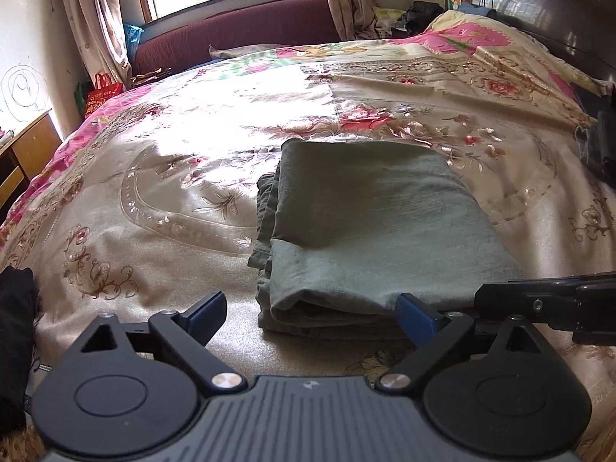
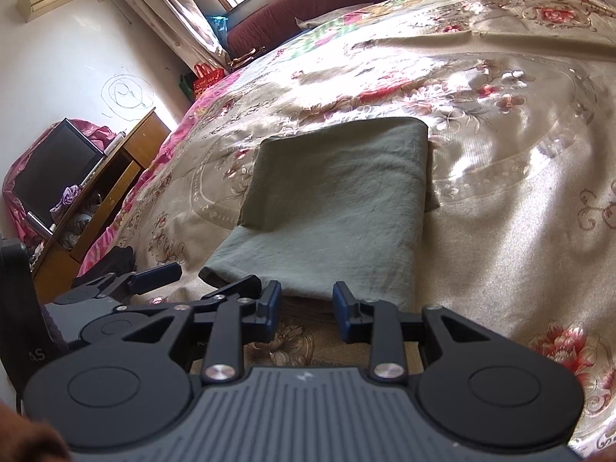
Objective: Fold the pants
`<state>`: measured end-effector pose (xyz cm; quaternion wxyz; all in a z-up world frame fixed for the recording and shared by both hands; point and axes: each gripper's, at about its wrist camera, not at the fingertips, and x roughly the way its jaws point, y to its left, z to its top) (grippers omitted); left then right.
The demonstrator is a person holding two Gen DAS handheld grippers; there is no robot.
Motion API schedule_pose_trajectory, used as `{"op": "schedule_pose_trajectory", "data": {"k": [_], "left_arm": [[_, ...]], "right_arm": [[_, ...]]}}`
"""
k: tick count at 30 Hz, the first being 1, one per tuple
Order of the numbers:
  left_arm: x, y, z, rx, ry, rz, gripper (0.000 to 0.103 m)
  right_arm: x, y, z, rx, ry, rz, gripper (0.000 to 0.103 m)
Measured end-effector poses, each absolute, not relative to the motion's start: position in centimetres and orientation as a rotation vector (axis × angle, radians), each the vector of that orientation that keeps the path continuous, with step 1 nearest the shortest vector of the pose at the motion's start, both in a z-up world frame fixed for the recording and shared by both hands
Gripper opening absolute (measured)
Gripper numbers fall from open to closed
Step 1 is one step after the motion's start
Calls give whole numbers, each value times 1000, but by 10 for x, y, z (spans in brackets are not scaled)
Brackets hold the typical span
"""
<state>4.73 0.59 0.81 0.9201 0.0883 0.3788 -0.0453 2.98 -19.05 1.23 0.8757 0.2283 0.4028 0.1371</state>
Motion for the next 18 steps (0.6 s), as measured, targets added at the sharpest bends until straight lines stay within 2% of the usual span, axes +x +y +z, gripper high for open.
{"op": "schedule_pose_trajectory", "data": {"k": [18], "left_arm": [[26, 11, -13, 164, 812, -71, 103]], "right_arm": [[16, -183, -4, 451, 871, 279, 32]]}}
